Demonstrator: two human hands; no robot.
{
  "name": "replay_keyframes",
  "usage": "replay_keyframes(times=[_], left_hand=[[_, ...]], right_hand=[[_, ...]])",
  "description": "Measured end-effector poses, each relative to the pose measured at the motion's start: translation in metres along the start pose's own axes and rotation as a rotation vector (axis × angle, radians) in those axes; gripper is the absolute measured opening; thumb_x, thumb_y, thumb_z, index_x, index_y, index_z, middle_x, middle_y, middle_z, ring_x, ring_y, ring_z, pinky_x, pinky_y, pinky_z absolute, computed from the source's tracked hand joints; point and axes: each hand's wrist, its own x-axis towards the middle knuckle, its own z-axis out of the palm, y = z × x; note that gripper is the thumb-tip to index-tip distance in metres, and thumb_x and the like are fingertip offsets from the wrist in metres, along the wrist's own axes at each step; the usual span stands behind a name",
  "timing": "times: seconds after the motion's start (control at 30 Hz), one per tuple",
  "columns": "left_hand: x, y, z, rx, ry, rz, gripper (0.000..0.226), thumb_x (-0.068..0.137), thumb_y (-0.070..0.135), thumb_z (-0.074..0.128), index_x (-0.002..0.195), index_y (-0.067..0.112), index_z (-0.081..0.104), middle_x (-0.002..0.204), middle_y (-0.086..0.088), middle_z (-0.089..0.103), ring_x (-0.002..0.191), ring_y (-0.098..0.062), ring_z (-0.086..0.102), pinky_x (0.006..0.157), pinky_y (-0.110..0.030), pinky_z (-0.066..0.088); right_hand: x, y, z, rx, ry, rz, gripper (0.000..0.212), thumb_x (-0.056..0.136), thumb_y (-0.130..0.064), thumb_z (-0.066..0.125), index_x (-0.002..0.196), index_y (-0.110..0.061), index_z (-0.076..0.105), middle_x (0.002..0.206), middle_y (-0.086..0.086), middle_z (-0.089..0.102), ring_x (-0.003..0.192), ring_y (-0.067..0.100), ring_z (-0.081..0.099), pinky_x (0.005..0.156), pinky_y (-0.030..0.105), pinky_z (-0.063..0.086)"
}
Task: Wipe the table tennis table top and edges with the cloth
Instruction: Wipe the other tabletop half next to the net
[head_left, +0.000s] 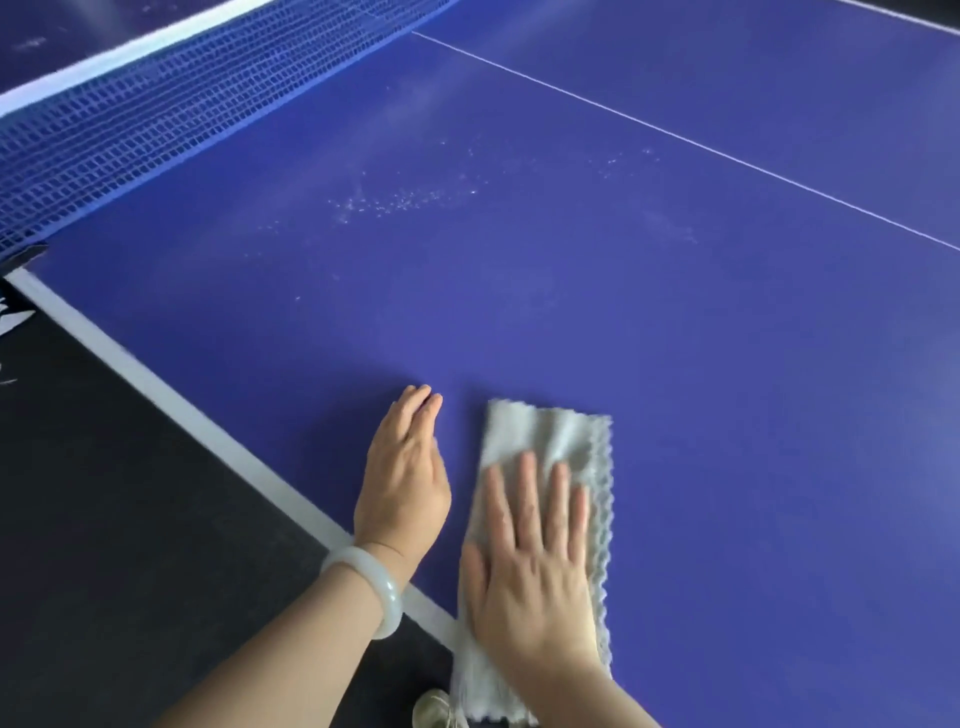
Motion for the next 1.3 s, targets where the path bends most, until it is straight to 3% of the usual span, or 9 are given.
replay_keyframes(times=[0.13,0.27,0.4,0.57,0.63,0.83,0.97,1.07,1.3], left_hand=[[0.001,-0.004,0.001,0.012,0.014,0.046,0.043,0.095,-0.006,0.045,0.137,-0.003,0.052,0.147,-0.015,0.047,0.14,-0.03,0.041,0.117,-0.043,0.031],[0.001,-0.003,0.006,0.114,-0.005,0.065,0.042,0.097,0.007,0.038,0.135,-0.003,0.053,0.145,-0.018,0.045,0.139,-0.037,0.041,0.113,-0.052,0.036],[0.016,0.033,0.026,0.283,-0.026,0.22,0.043,0.1,0.018,0.036,0.131,-0.005,0.056,0.138,-0.024,0.048,0.134,-0.044,0.043,0.109,-0.058,0.038],[0.082,0.123,0.078,0.287,-0.128,0.539,0.044,0.1,0.017,0.045,0.139,-0.003,0.05,0.148,-0.022,0.043,0.14,-0.039,0.039,0.114,-0.057,0.032],[0.114,0.146,0.093,0.306,-0.167,0.544,0.049,0.101,0.023,0.047,0.145,0.0,0.045,0.153,-0.021,0.037,0.144,-0.037,0.032,0.118,-0.056,0.025],[0.163,0.138,0.121,0.415,-0.26,0.356,0.06,0.103,0.044,0.024,0.157,0.016,0.024,0.164,-0.009,0.016,0.152,-0.026,0.013,0.122,-0.049,0.011],[0.163,0.136,0.122,0.411,-0.238,0.355,0.065,0.099,0.048,0.017,0.153,0.016,0.034,0.161,-0.008,0.027,0.149,-0.026,0.023,0.121,-0.049,0.018],[0.164,0.139,0.117,0.406,-0.252,0.336,0.066,0.098,0.048,0.016,0.153,0.017,0.035,0.161,-0.006,0.028,0.149,-0.023,0.024,0.121,-0.048,0.019],[0.164,0.137,0.116,0.399,-0.283,0.316,0.065,0.098,0.048,0.014,0.154,0.02,0.033,0.163,-0.002,0.023,0.151,-0.019,0.018,0.123,-0.044,0.015]], right_hand=[[0.01,0.1,-0.021,0.03,-0.016,-0.115,0.062,0.094,-0.042,0.043,0.152,-0.02,0.042,0.161,0.004,0.03,0.151,0.033,0.022,0.12,0.054,0.023],[0.048,0.229,-0.057,-0.033,0.051,0.43,0.063,0.101,-0.048,0.021,0.159,-0.025,0.021,0.167,0.002,0.014,0.155,0.028,0.006,0.125,0.047,0.007],[0.082,0.232,-0.062,-0.003,0.067,0.742,0.063,0.105,-0.042,0.025,0.161,-0.019,0.008,0.168,0.006,0.001,0.155,0.027,-0.004,0.124,0.047,-0.002],[0.036,0.2,-0.047,-0.047,0.01,0.021,0.063,0.102,-0.043,0.036,0.159,-0.021,0.023,0.167,0.0,0.017,0.155,0.023,0.009,0.125,0.042,0.009],[0.017,0.24,-0.055,-0.039,-0.046,-0.074,0.062,0.102,-0.048,0.034,0.158,-0.024,0.026,0.166,-0.002,0.021,0.154,0.022,0.014,0.124,0.039,0.01],[0.014,0.413,-0.097,-0.025,0.145,0.817,0.064,0.103,-0.047,0.034,0.16,-0.034,0.009,0.168,0.006,0.006,0.154,0.03,0.004,0.125,0.042,0.0],[0.084,0.451,-0.107,0.003,0.084,0.979,0.066,0.102,-0.052,0.024,0.161,-0.028,0.005,0.168,0.007,0.004,0.155,0.03,-0.001,0.125,0.043,-0.005],[0.152,0.413,-0.102,-0.004,0.097,0.812,0.062,0.104,-0.045,0.028,0.161,-0.026,0.012,0.168,0.006,0.004,0.155,0.028,-0.001,0.125,0.045,-0.002],[0.2,0.351,-0.079,-0.015,-0.066,-0.134,0.057,0.101,-0.04,0.022,0.157,-0.027,0.03,0.164,-0.006,0.019,0.154,0.018,0.012,0.125,0.037,0.002]])
